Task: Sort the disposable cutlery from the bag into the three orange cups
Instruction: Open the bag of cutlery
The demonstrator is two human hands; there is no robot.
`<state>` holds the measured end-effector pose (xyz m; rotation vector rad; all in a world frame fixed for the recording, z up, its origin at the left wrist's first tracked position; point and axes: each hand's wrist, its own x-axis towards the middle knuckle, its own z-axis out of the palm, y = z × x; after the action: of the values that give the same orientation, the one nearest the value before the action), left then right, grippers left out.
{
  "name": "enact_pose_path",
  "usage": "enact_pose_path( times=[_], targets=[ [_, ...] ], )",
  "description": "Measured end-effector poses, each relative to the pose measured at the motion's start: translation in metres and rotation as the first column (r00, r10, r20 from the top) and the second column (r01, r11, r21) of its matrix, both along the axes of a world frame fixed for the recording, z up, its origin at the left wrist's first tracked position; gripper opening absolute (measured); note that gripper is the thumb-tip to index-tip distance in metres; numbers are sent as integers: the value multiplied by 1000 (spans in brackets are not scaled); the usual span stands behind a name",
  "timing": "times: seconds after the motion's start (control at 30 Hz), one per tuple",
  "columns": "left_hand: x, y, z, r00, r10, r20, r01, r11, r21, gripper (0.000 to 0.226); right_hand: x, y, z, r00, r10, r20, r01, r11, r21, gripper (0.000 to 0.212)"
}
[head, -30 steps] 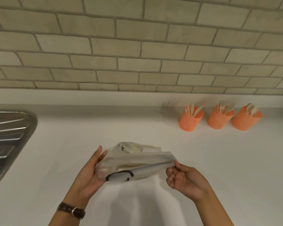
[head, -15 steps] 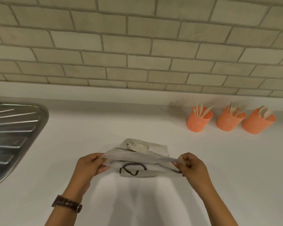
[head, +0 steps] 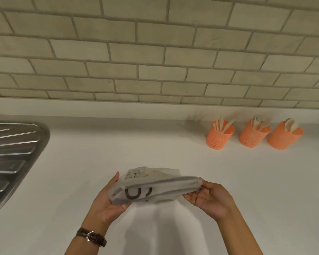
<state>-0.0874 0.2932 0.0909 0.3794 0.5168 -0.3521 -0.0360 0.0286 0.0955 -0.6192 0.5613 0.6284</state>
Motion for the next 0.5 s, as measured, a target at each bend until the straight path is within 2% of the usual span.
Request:
enact_pose_path(
  times=[0.13,0.2,0.27,0.33,0.4,0.43,0.5],
  targets=[
    [9,1,0,998,-65,-27,66,997,43,60,5,10,-10,999,-45,-21,45,999,25,32],
    [8,5,6,987,-148,59,135,975,178,70,4,13,-16,999,-2,35,3,1000,-28,44],
    [5,7,12,959,-241,151,155,888,432,76,1,13,-12,972,138,193,-106,980,-167,47],
    [0,15,11,957,-273,96,124,687,716,91,-2,10,-12,910,263,320,-115,902,-416,47],
    [-6,22,6,984,-171,39,43,453,890,71,-5,7,-10,885,315,343,26,702,-712,57],
    [-9,25,5,988,-147,49,8,363,932,57,-8,8,-7,878,313,363,111,603,-790,55],
    [-16,27,1,980,-182,84,-66,102,993,41,-11,8,-4,828,386,406,252,392,-885,38]
  ],
)
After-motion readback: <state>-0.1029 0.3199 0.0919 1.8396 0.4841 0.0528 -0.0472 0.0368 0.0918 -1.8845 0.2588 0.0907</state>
